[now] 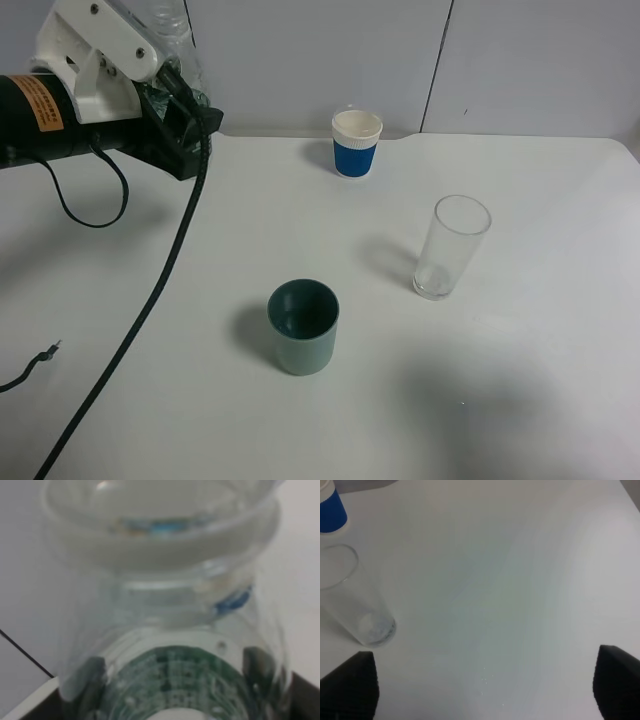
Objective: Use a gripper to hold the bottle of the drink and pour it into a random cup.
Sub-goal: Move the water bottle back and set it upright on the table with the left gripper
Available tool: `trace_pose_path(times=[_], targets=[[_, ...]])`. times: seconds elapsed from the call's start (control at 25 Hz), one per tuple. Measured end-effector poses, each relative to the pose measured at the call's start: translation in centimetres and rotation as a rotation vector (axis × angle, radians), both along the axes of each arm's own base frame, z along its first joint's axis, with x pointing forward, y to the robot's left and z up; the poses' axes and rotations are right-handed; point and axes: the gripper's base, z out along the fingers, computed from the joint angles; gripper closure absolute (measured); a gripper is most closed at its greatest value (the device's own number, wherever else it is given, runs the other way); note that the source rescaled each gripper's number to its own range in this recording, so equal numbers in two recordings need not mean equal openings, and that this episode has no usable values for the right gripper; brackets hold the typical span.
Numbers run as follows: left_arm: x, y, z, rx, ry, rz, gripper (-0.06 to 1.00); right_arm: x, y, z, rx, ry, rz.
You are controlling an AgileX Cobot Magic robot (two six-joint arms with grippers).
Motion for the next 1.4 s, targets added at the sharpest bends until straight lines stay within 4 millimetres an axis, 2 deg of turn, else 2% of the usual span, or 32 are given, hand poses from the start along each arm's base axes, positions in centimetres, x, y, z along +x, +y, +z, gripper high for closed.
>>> trace_pose_path(times=[0.48, 0.64, 1.04, 1.28, 1.4], targets=[[0.2, 0.4, -1.2, -0.12, 0.22, 0.128, 0.94, 0.0, 0.0, 0.0, 0.0, 0.0, 0.0], [0.9, 0.6, -0.5, -0.068, 0.265, 0.183, 0.94, 0.0, 0.0, 0.0, 0.0, 0.0, 0.0], [1.4, 0.7, 0.2, 0.064, 0.211, 0.156, 0.94, 0.0, 0.0, 0.0, 0.0, 0.0, 0.0], [1.4, 0.7, 0.2, 0.058, 0.209, 0.16, 0.94, 0.0, 0.0, 0.0, 0.0, 0.0, 0.0], [1.3, 0.9, -0.1, 0.024, 0.271, 0.199, 0.94, 0.0, 0.0, 0.0, 0.0, 0.0, 0.0]])
